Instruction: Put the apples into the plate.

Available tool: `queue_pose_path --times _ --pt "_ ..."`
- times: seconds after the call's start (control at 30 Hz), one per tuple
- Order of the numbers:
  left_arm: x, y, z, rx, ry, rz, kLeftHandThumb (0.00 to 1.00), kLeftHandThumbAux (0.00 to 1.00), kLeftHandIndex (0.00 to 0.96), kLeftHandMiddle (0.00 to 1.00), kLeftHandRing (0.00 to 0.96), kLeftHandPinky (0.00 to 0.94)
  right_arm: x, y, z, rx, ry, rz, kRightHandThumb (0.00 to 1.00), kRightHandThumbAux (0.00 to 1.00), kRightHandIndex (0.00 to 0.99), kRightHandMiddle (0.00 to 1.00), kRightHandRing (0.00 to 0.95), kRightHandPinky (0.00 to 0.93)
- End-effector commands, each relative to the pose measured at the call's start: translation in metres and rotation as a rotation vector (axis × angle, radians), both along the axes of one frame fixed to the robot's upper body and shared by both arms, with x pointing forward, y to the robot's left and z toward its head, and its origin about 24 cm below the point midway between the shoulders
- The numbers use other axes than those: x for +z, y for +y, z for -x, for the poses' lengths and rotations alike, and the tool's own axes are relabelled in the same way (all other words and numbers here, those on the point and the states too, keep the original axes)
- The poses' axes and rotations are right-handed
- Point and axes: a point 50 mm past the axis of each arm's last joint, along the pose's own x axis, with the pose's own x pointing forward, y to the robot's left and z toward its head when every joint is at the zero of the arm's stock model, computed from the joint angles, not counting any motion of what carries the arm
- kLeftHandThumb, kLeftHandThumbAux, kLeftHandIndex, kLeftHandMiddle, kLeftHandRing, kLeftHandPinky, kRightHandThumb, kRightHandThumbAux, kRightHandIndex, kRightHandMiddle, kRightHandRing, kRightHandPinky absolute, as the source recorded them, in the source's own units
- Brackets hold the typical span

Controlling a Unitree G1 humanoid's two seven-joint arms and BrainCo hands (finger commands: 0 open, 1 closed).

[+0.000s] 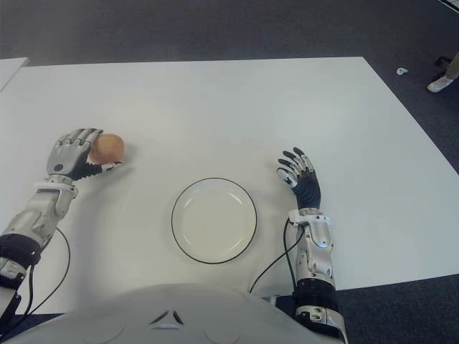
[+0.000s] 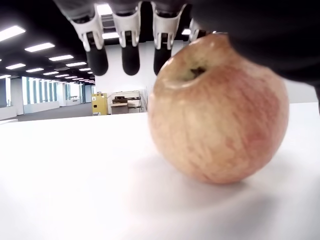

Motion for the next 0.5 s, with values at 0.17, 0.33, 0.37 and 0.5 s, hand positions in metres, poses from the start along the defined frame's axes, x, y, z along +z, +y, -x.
queue_pose_path --times 0.17,0.33,0.37,0.5 --pt "-0.0140 0.0009 0.0008 0.015 0.056 -0.013 0.300 0.250 0.131 0.147 0.140 0.172 -0.0163 -0.0046 0.0137 -0.017 0.084 -0.008 0.464 0.735 0.134 0.228 0.254 0.291" --pt "-0.0137 0.0013 -0.0017 0.020 0.050 -0.015 0.301 0.248 0.131 0.147 0.140 0.173 -0.0129 -0.0042 0.0132 -0.025 0.071 -0.016 0.495 0.730 0.137 0.236 0.260 0.304" --pt "-0.0138 0.0015 -0.0020 0.021 0.050 -0.015 0.301 0.249 0.131 0.148 0.140 0.173 -0.0123 -0.0040 0.0134 -0.024 0.070 -0.015 0.495 0.730 0.137 0.236 0.259 0.300" --pt "-0.0147 0.0020 -0.0033 0.025 0.053 -0.013 0.302 0.251 0.129 0.150 0.143 0.176 -0.0100 -0.0035 0.0140 -0.022 0.066 -0.009 0.489 0.729 0.133 0.233 0.253 0.284"
